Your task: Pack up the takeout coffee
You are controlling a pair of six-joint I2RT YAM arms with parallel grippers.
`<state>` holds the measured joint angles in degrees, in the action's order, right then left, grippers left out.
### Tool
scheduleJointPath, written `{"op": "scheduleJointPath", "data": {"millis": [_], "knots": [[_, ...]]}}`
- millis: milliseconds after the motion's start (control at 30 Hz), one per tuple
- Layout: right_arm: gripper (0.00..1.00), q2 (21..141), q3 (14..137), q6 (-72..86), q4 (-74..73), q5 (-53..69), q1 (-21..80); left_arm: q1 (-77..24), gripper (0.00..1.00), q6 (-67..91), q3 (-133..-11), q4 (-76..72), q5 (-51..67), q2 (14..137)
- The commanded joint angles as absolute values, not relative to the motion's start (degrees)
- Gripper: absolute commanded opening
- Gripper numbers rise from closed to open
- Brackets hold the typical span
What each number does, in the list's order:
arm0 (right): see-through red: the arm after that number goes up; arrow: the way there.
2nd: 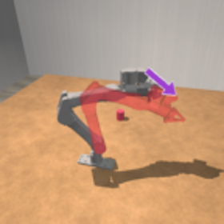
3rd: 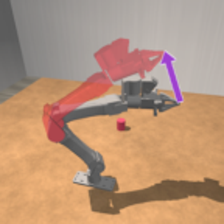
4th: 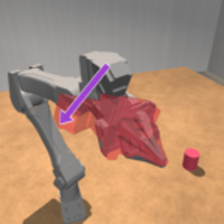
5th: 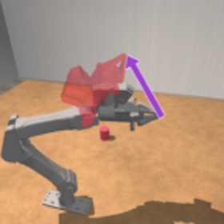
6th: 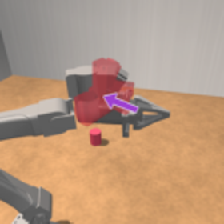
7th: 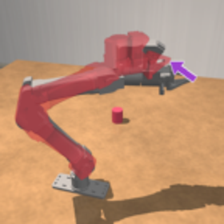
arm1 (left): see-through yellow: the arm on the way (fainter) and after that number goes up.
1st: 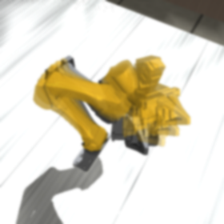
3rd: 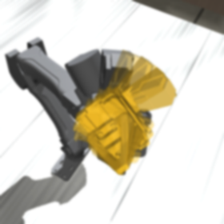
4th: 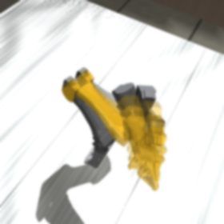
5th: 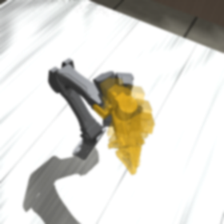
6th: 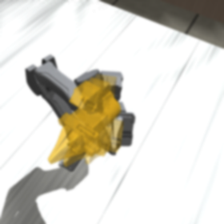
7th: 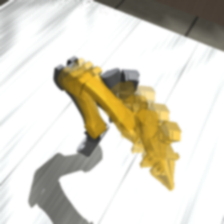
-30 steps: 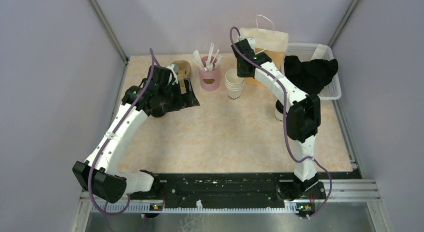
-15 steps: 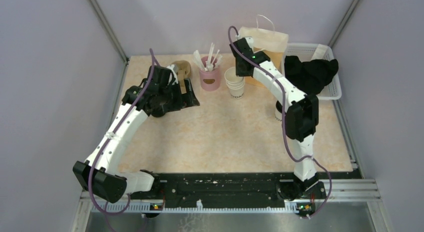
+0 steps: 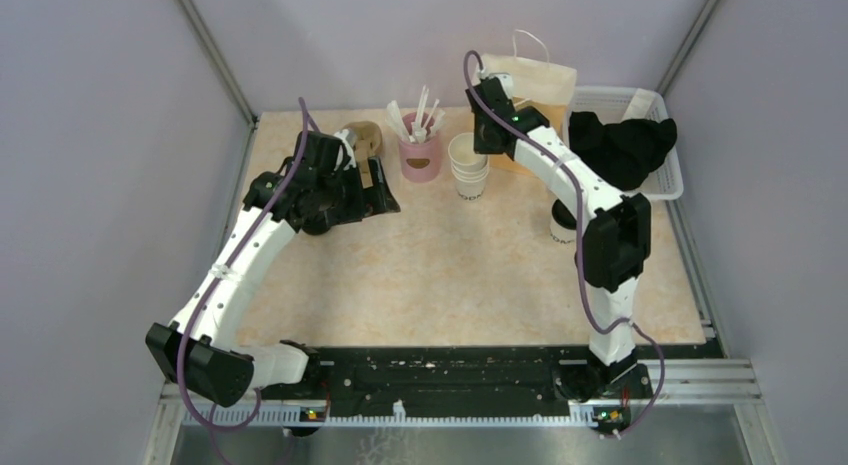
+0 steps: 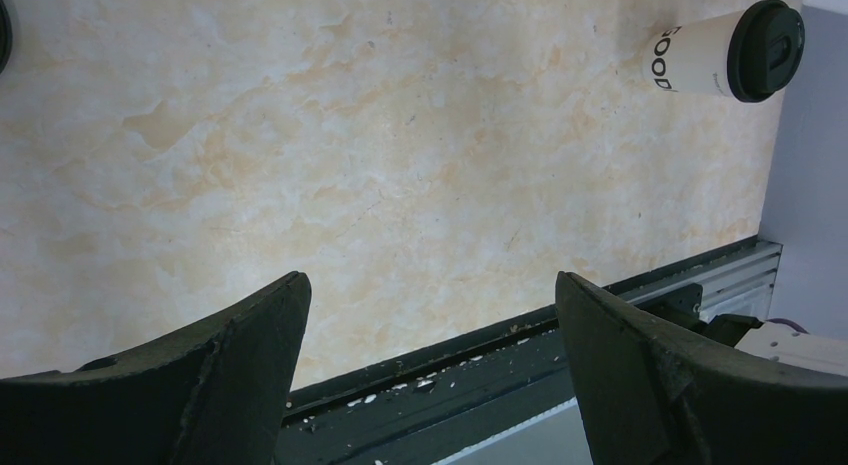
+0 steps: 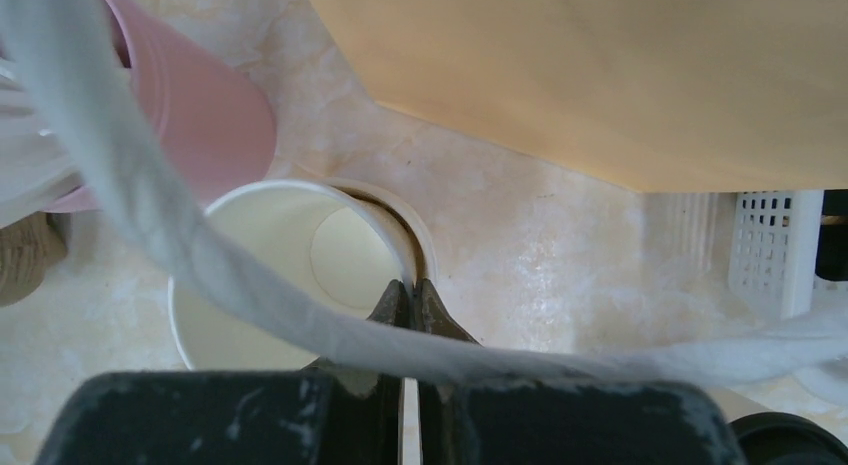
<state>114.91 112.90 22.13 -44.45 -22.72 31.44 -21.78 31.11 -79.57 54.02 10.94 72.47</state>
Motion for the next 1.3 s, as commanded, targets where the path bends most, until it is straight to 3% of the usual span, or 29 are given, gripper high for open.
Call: {"op": "scheduleJointPath", "data": {"millis": [0, 467, 733, 933, 1267], "knots": [[0.00, 108.39, 113.98, 22.65, -41.37, -23.25, 31.58, -21.51, 0.98, 30.56, -80.37, 51.97, 11.66, 70.58], [0.00, 99.64, 115.32, 13.86, -45.02, -21.09, 35.41, -21.43, 0.98, 31.62, -81.22, 52.36, 11.11, 71.04], [0.00, 87.52, 96.40, 7.13, -42.36, -14.61, 49.97, -16.20, 0.98, 27.47, -83.04, 58.21, 5.98, 76.13], [0.00, 83.38, 80.37, 10.08, -33.50, -0.27, 50.69, -3.42, 0.95, 25.14, -82.97, 57.43, 4.43, 80.83], [0.00, 84.28, 69.78, 2.94, -25.79, 0.90, 50.80, 7.49, 0.79, 21.57, -82.02, 47.31, -0.43, 92.14]]}}
